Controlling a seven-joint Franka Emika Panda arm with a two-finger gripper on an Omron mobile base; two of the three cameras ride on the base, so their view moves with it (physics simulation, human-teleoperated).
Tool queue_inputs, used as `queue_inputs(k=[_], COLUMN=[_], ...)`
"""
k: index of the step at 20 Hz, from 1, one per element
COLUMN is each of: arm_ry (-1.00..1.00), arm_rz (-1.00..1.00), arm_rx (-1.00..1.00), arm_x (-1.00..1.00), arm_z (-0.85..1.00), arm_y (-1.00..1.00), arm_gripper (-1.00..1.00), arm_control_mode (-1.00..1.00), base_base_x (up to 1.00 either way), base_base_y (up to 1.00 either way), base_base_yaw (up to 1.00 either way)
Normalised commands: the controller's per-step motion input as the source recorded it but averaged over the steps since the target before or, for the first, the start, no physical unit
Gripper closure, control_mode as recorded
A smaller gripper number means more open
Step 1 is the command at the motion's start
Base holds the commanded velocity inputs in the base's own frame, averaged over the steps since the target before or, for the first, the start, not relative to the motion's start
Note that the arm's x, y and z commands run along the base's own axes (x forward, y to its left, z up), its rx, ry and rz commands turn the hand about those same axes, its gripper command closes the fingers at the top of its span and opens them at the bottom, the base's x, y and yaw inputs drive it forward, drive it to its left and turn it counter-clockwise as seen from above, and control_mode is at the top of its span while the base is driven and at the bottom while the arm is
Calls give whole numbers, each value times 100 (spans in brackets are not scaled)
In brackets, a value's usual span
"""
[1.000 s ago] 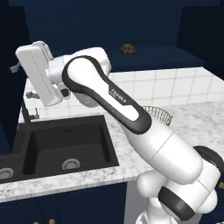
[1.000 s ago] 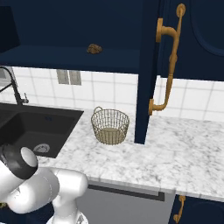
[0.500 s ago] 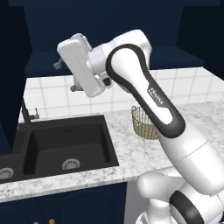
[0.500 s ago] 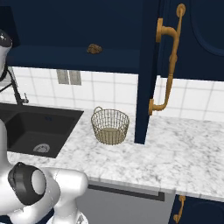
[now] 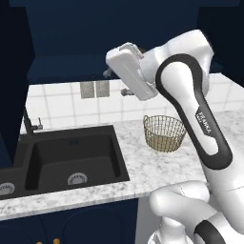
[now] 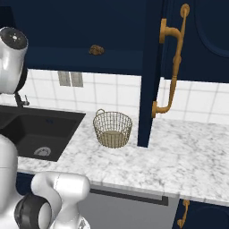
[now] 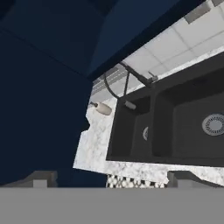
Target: Open the cabinet, pick up the bread from the cabinet and place it in the basket. Then move the basket to the dining counter.
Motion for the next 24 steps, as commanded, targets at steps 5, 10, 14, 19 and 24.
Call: queue_inputs(k=[5,10,14,19,24], arm_ry=[-29,-43,-33,-24,0], arm_rz=[-10,-7,-7,-19,-18], arm_rx=[-26,-43,-40,-36,-2], arm_x=[0,1,26,79,95], arm_z=[13,0,0,6,34], arm_y=[-100,-100,-100,-63,-50], arm_gripper=[-100,-100,-100,-100,-100], arm_control_mode=[-100,-100,-100,-100,-100], base_base_x=[0,0,0,0,0], base_base_y=[0,0,0,0,0], base_base_yaw=[0,0,0,0,0])
